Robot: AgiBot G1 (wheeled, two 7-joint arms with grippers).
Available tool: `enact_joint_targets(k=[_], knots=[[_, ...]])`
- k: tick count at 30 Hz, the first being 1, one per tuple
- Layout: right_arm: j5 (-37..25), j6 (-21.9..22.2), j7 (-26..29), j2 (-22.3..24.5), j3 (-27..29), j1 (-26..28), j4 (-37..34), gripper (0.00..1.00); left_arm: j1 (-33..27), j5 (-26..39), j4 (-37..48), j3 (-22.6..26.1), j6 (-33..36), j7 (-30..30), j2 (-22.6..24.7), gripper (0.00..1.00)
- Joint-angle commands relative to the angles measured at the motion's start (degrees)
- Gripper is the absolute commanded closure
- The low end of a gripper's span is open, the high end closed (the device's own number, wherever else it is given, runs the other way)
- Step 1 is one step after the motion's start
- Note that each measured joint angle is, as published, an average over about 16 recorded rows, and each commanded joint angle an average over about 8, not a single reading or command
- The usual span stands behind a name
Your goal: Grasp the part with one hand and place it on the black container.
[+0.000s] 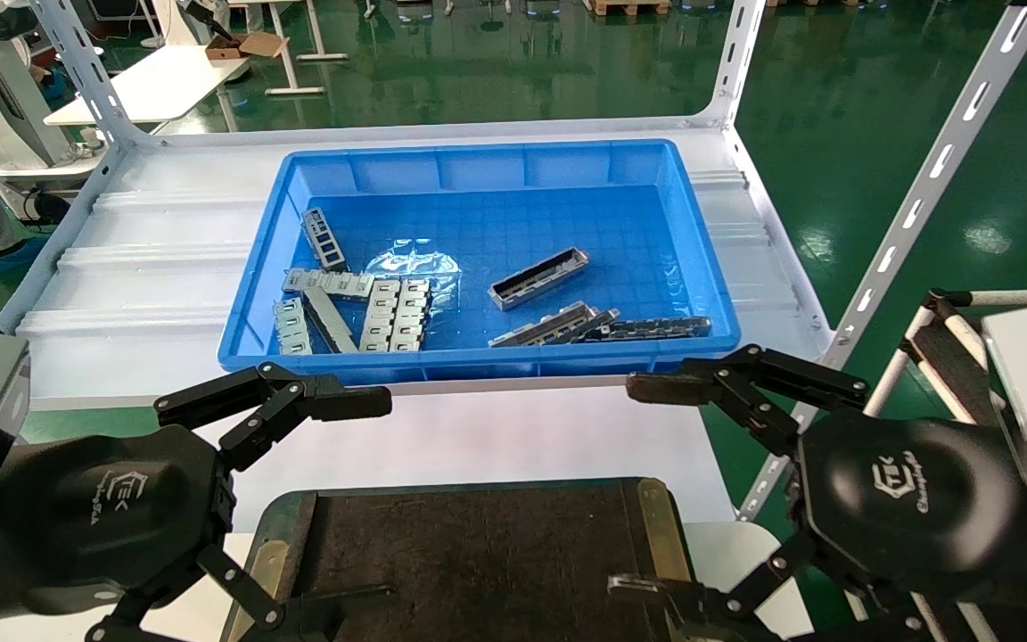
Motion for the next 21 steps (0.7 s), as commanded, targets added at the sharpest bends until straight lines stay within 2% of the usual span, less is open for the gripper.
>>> enact_joint_targets(k=[1,21], knots=[[0.0,0.0,0.0,0.0,0.0,0.0,0.0,0.0,0.0,0.0,0.0,0.0,0.0,0.0,0.0,0.0],[0.0,0.0,-0.1,0.0,-0.1,0.0,-0.1,0.0,-2.8,2.4,1.8,0.9,-2.9,-0.3,2.6,0.0]])
